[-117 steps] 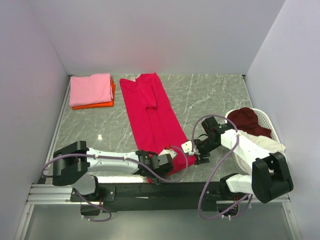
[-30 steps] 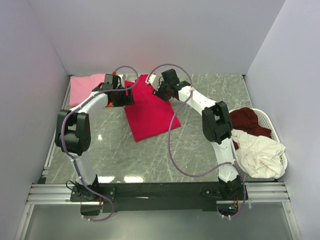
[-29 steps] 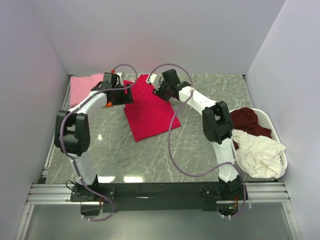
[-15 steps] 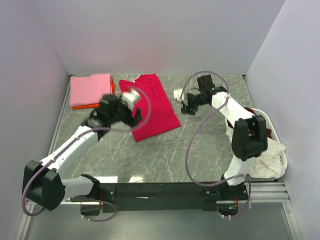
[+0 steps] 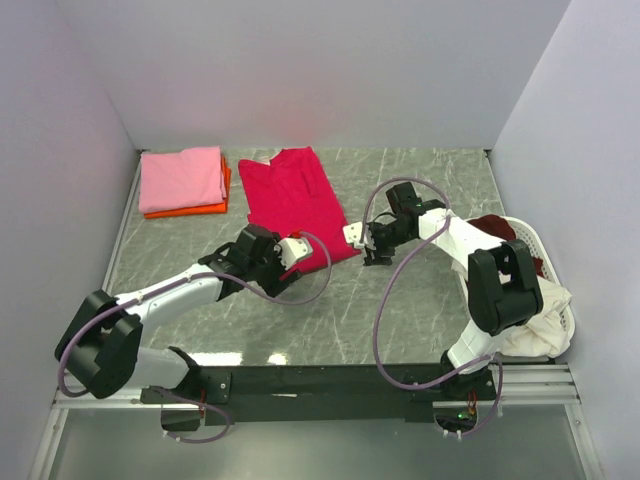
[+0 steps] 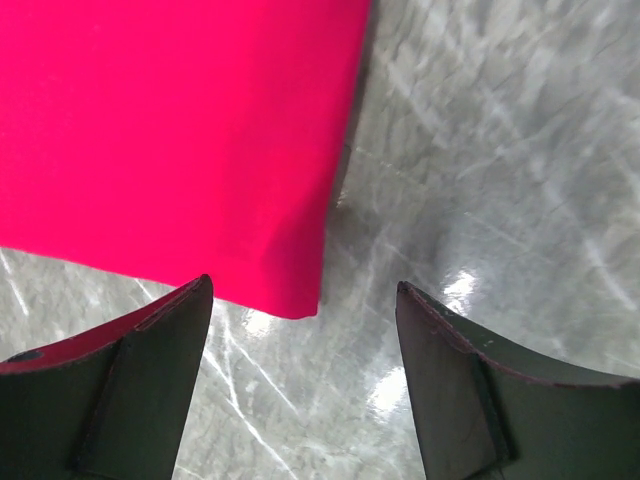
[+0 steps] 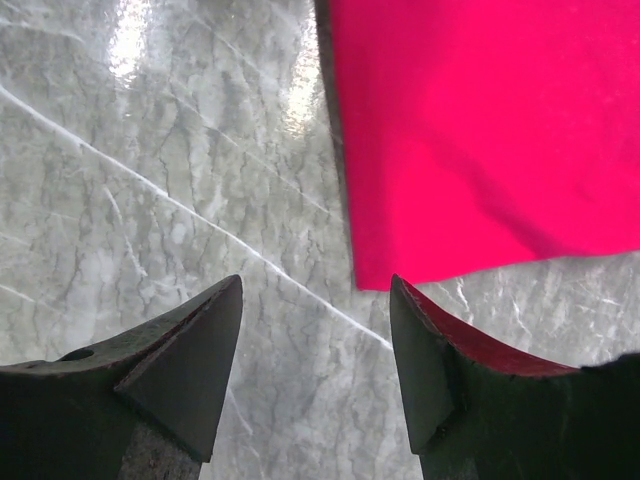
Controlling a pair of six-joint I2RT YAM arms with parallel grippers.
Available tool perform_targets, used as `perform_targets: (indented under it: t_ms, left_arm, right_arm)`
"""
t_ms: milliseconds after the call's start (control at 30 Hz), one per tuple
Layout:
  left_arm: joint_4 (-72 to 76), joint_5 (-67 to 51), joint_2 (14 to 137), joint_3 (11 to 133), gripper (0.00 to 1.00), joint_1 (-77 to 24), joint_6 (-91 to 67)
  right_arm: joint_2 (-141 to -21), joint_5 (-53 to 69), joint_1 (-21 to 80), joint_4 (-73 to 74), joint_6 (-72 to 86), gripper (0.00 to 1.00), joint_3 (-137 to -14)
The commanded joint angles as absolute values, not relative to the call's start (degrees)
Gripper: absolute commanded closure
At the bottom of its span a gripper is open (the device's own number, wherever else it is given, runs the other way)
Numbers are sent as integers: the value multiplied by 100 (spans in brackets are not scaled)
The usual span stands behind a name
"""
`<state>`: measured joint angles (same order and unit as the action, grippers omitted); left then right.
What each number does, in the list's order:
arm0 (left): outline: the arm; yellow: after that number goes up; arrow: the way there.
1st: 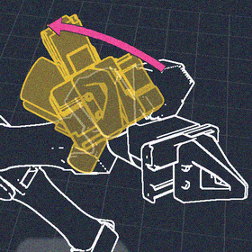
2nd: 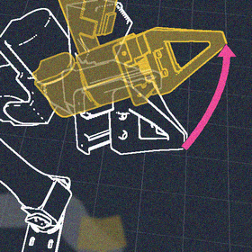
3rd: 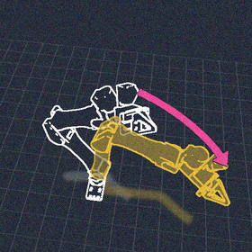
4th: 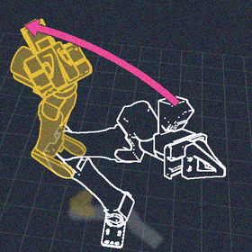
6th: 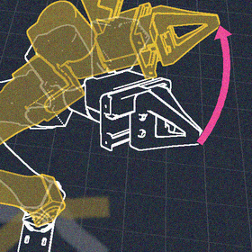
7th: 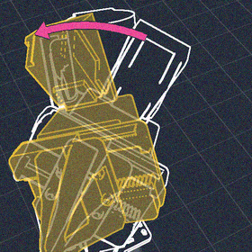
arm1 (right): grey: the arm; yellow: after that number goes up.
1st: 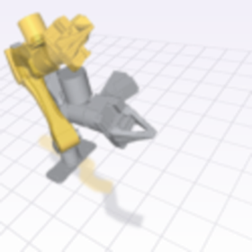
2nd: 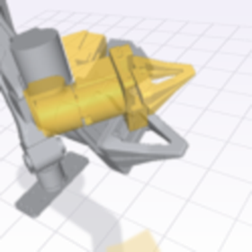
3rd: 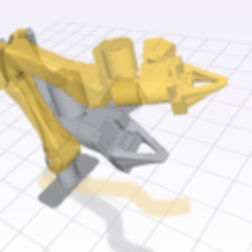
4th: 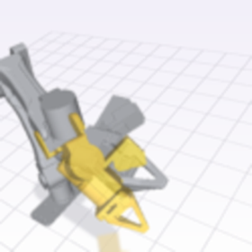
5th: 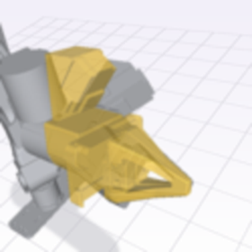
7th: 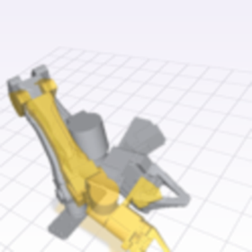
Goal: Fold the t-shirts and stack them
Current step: Fold the tshirt
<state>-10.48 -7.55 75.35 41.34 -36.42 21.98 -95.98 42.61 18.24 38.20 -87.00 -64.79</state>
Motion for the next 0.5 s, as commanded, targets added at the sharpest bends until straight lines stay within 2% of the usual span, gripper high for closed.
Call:
perform_targets:
  t_ms: [0,233,367,467]
  left_arm:
    - [-695,-378,7515,4122,20,-3709,2434]
    - [-624,-220,7646,4078,17,-3657,2558]
    - [-519,-53,7708,4087,4,-3551,2426]
    - [-527,-149,7752,4175,1,-3314,2294]
  right_arm:
    - [-9360,4157,1925,3305,-8710,33,-6294]
    - [-9387,3499,2267,2488,-8543,32,-5933]
    - [-9466,3401,2355,2312,-8403,32,-5941]
    - [-9501,3322,2382,2171,-8324,32,-5915]
